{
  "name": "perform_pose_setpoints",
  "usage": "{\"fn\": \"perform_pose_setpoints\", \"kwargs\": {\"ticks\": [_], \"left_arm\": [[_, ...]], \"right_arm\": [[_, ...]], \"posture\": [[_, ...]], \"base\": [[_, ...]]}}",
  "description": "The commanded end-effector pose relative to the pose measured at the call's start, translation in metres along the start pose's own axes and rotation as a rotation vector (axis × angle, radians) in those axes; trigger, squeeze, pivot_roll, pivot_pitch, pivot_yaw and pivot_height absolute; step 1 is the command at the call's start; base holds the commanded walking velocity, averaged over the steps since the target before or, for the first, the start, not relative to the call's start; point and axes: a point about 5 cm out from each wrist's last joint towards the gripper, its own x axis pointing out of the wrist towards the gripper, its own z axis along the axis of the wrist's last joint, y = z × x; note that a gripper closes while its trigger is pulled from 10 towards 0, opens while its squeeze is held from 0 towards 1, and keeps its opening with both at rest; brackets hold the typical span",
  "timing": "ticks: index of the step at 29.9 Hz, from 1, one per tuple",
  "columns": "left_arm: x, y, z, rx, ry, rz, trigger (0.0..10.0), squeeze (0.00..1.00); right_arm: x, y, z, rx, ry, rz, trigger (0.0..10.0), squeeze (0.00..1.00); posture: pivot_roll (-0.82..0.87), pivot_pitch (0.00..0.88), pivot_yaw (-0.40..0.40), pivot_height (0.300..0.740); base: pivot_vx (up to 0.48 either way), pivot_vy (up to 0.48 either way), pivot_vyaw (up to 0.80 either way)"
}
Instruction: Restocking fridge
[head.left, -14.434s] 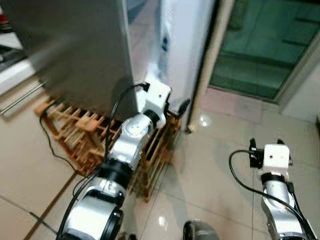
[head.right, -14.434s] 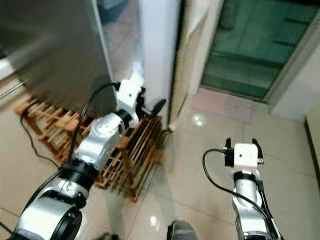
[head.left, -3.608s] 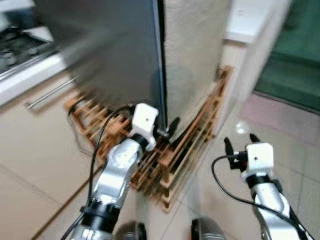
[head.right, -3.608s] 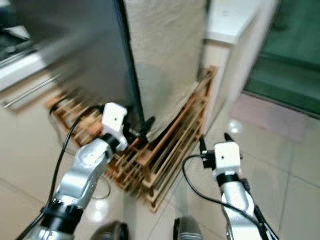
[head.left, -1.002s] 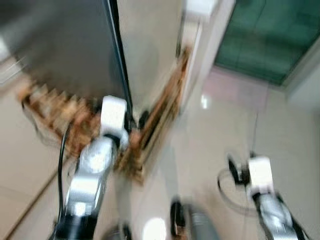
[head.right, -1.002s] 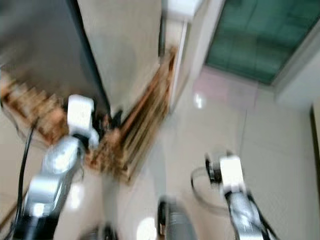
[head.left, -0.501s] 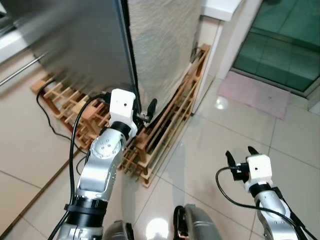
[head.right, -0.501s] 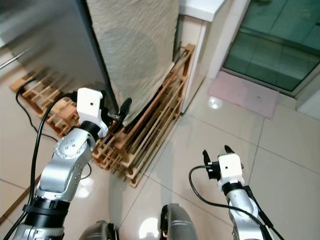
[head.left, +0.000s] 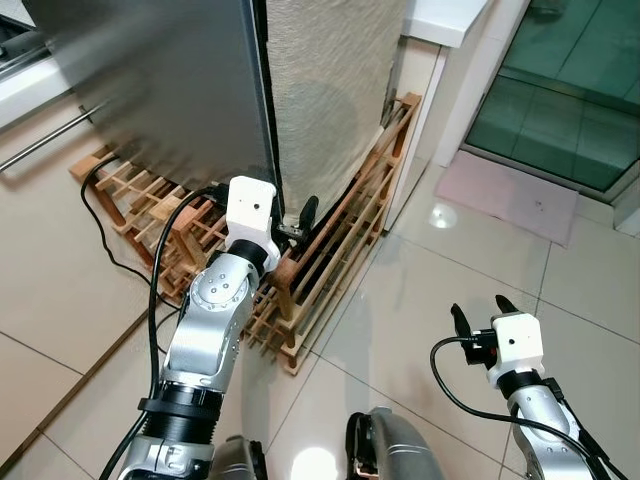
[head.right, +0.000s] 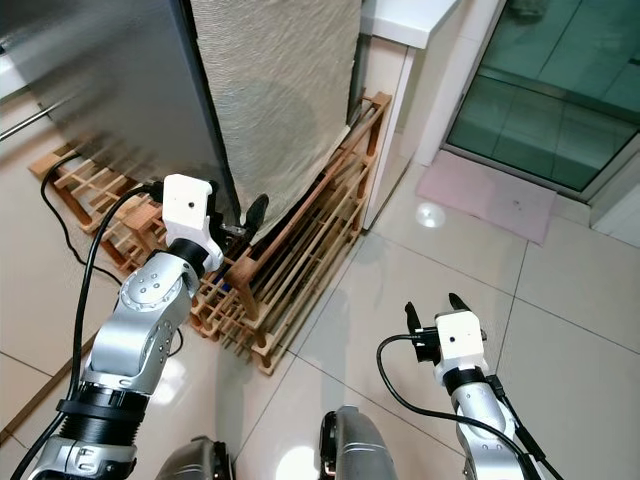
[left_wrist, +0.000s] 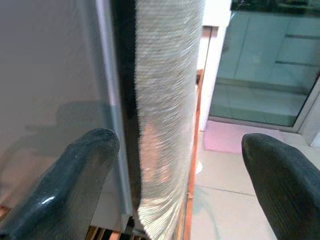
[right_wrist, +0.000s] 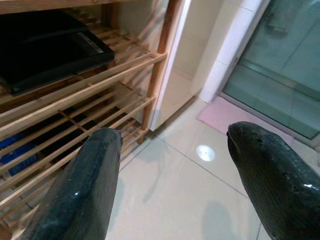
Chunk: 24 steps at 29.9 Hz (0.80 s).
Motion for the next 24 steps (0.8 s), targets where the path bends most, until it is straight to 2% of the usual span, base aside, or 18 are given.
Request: {"fn": "perform_pose_setpoints", "kwargs": {"ticks": [1, 6, 12, 20, 24], "left_arm": [[-0.005, 0.001, -0.003, -0.006, 0.015, -0.003, 10.0, 0.0], [-0.005, 0.001, -0.011, -0.005, 0.034, 0.007, 10.0, 0.0], [0.011, -0.005, -0.017, 0.001, 0.047, -0.008, 10.0, 0.0], [0.022, -0.009, -0.011, -0.029, 0.027, -0.038, 10.0, 0.0], [0.025, -0.013, -0.012, -0.031, 0.021, -0.05, 10.0, 0.0]], "right_arm": [[-0.005, 0.002, -0.006, -0.005, 0.023, 0.007, 10.0, 0.11], [-0.003, 0.004, -0.006, -0.004, 0.023, 0.012, 10.0, 0.11], [0.001, 0.003, -0.004, -0.005, 0.012, 0.018, 10.0, 0.11], [0.003, 0.0, 0.001, -0.011, -0.007, 0.012, 10.0, 0.11], [0.0, 0.0, -0.008, -0.008, 0.025, 0.003, 10.0, 0.11]], "posture": [[-0.16, 0.103, -0.012, 0.693], [-0.16, 0.099, -0.017, 0.693], [-0.17, 0.086, -0.021, 0.693], [-0.19, 0.082, -0.016, 0.693], [-0.19, 0.083, -0.015, 0.693]], "base": [[0.0, 0.0, 0.0], [0.0, 0.0, 0.0], [0.0, 0.0, 0.0], [0.0, 0.0, 0.0], [0.0, 0.0, 0.0]]}}
